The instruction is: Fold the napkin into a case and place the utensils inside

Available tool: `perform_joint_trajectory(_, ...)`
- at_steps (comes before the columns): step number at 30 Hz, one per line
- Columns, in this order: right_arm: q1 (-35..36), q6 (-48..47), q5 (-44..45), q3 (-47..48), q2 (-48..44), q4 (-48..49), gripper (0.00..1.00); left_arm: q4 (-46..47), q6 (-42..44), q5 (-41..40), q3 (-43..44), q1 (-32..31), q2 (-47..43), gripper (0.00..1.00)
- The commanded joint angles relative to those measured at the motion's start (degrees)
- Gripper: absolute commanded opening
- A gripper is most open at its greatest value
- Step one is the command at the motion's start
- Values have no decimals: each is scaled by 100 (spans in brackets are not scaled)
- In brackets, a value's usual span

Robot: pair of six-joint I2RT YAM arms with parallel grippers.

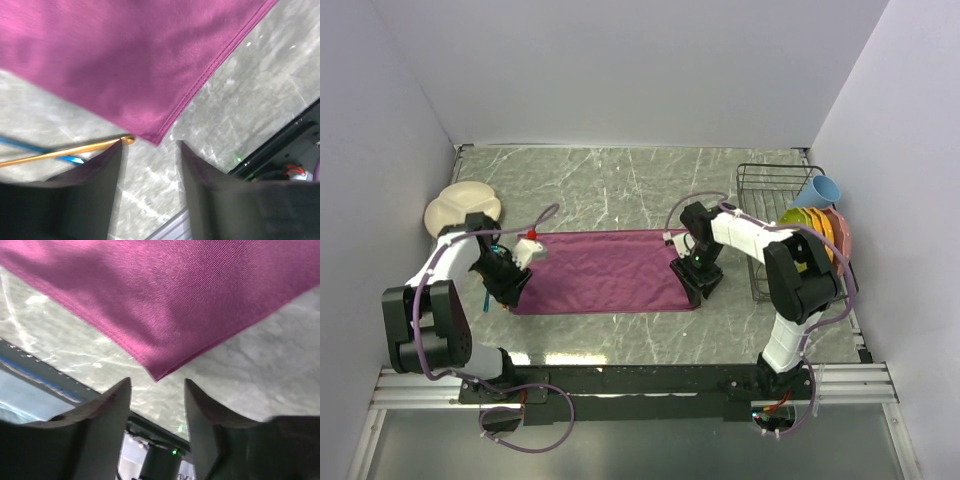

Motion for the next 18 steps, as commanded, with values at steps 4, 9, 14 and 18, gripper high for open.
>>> perform_joint_trajectory(4, -246, -227, -6, 1779, -1200, -401, 80, -665, -611, 1275, 2248, 83, -353, 93)
perform_joint_trajectory(9, -255, 236, 134, 2685, -1763, 1202, 100, 931, -2680, 1803, 3359, 74, -835, 99)
perform_joint_trajectory(14, -255, 1161, 275, 2615, -1642, 3113, 100, 3551, -3758, 2287, 2457, -83, -1425, 99)
perform_joint_trajectory(18, -360, 1845, -1037, 3956, -284, 2573, 100, 3732, -5250, 2383, 2505, -523, -849, 99)
